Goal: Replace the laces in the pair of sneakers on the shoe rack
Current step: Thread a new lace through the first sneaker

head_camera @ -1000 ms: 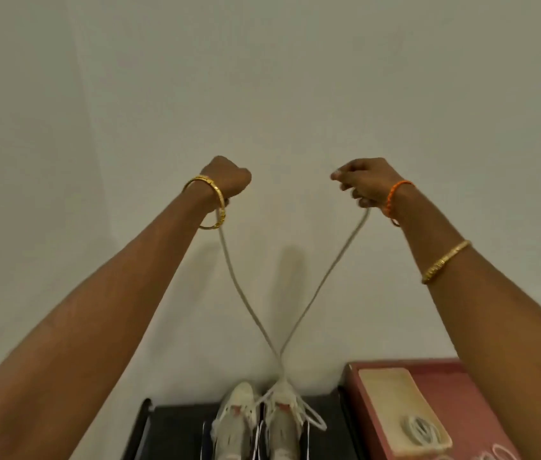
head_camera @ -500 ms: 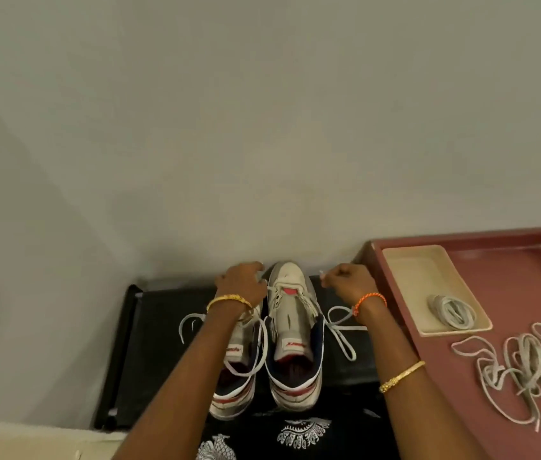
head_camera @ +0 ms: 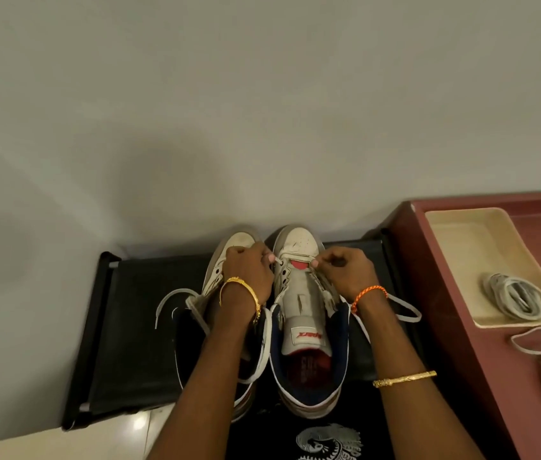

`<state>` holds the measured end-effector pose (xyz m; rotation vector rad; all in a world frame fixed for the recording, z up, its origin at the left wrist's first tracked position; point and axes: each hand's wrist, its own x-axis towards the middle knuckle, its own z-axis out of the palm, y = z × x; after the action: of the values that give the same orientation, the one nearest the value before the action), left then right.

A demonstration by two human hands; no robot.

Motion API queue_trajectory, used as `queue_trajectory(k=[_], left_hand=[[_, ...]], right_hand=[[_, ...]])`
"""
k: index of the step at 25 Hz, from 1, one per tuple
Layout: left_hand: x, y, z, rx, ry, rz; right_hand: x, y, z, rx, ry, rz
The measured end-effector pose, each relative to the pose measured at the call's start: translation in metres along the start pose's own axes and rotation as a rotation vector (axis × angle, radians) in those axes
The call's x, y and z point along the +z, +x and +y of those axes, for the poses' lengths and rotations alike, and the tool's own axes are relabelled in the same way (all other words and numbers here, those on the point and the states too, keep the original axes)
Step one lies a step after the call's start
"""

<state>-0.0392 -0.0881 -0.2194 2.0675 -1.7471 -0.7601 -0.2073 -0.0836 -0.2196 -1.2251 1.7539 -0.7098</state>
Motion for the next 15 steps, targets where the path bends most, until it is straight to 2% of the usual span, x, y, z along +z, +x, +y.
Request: queue_trajectory(k=[2, 4, 6, 8, 12, 15], left_hand=[[0.000, 0.001, -0.001, -0.014, 0.021, -0.035], [-0.002, 0.002, 0.000, -0.001, -0.013, -0.048], [-0.004, 0.002, 0.000, 0.009, -0.021, -0.063], [-0.005, 0.003, -0.001, 0.000, -0.059, -0.087], [-0.007, 0.004, -0.003, -0.022, -0.135, -0.080], [-0.008, 0.000, 0.003, -0.025, 0.009, 0.023]], right_hand=[[0.001, 0.003, -0.001, -0.051, -0.008, 0.035], [0.004, 0.007, -0.005, -0.222, -0.009, 0.072], [0.009, 0.010, -0.009, -0.380, -0.010, -0.014], [0.016, 0.013, -0.005, -0.444, -0.143, -0.096], [0.017, 0.018, 0.004, -0.355, -0.464, -0.109], [0.021, 0.017, 0.001, -0.299, -0.460, -0.106]])
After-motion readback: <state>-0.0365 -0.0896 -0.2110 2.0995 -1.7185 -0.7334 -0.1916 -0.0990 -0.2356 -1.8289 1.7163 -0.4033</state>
